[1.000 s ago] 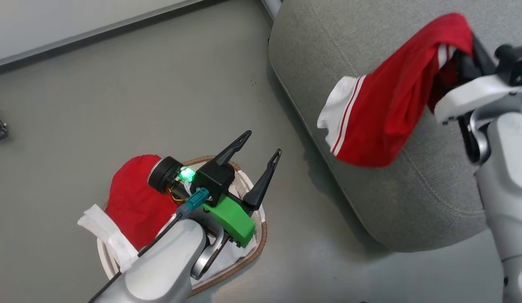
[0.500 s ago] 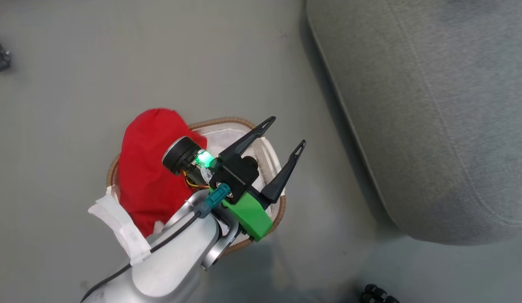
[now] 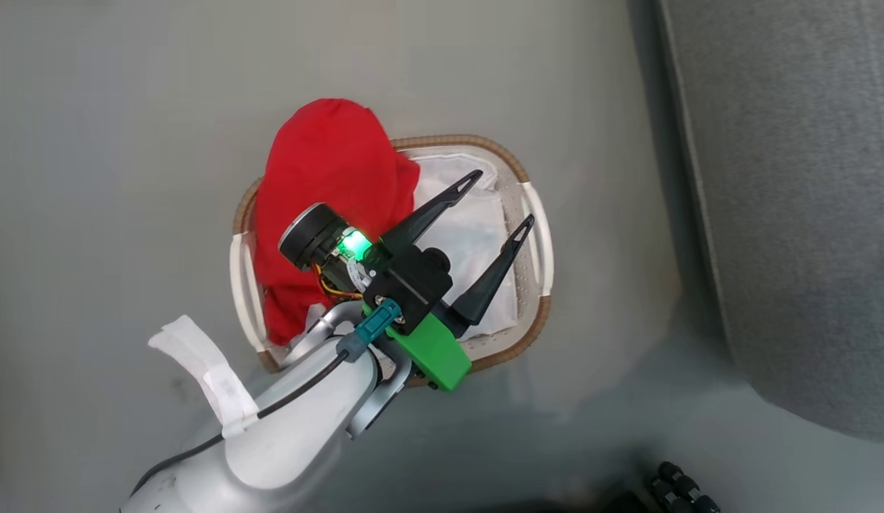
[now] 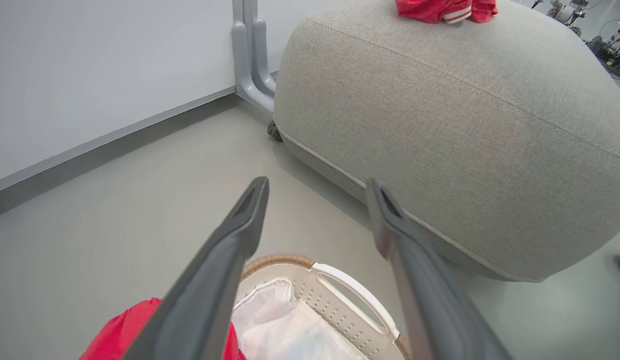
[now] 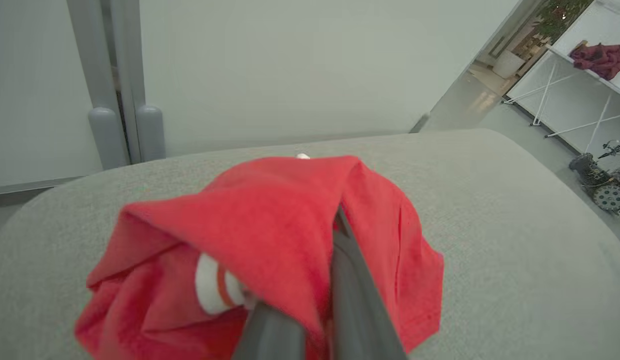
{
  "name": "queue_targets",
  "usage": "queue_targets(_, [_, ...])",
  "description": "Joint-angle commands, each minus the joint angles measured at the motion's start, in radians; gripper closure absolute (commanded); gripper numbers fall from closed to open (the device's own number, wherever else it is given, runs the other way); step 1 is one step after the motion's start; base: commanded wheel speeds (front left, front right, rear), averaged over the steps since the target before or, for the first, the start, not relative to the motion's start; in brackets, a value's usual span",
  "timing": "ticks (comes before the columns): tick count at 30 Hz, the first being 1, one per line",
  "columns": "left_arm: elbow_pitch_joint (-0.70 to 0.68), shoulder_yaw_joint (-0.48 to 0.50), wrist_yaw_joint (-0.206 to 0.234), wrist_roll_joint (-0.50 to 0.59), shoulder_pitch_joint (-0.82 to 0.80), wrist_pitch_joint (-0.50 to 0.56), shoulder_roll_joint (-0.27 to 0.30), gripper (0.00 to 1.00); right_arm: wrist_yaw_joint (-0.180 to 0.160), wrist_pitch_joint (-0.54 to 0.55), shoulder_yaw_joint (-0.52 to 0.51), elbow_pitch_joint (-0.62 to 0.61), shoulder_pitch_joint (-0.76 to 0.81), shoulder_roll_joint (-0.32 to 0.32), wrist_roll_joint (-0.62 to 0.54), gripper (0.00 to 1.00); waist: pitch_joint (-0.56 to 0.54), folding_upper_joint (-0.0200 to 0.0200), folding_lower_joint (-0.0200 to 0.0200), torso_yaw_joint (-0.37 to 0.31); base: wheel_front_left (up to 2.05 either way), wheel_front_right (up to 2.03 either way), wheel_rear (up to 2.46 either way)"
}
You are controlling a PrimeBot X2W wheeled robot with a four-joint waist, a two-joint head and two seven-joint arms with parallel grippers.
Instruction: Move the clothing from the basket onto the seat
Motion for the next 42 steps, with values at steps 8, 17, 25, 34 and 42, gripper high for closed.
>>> queue_targets(8, [0.008,-0.003,0.010,-0.002,0.005,-0.006,0.016,0.00,-0.001,-0.108,-0.059,0.096,0.034,0.082,-0.052,0.00,0.032,0.0000,-0.0002,0.024,0.00,0.00,0.00])
queue_targets(17, [0.016,0.024,0.028,-0.030,0.014,-0.021,0.031,0.00,-0.001,-0.191,0.028,0.106,0.111,0.142,0.066,0.00,-0.033,0.0000,-0.0002,-0.014,0.00,0.00,0.00])
queue_targets(25, [0.038,0.083,0.053,-0.078,0.053,-0.056,0.037,0.00,-0.001,-0.205,0.236,-0.022,0.265,0.124,0.179,0.00,-0.164,0.0000,-0.0002,-0.022,0.00,0.00,0.00])
queue_targets(34, [0.100,0.190,0.087,-0.140,0.151,-0.079,0.041,0.00,-0.001,-0.191,0.356,-0.090,0.308,0.142,0.236,0.00,-0.353,0.0000,-0.0002,0.019,0.00,0.00,0.00])
queue_targets(42, [0.058,0.372,0.123,-0.143,0.325,-0.078,0.047,0.00,-0.001,-0.201,0.398,-0.136,0.421,0.235,0.272,0.00,-0.476,0.0000,-0.0002,0.071,0.00,0.00,0.00])
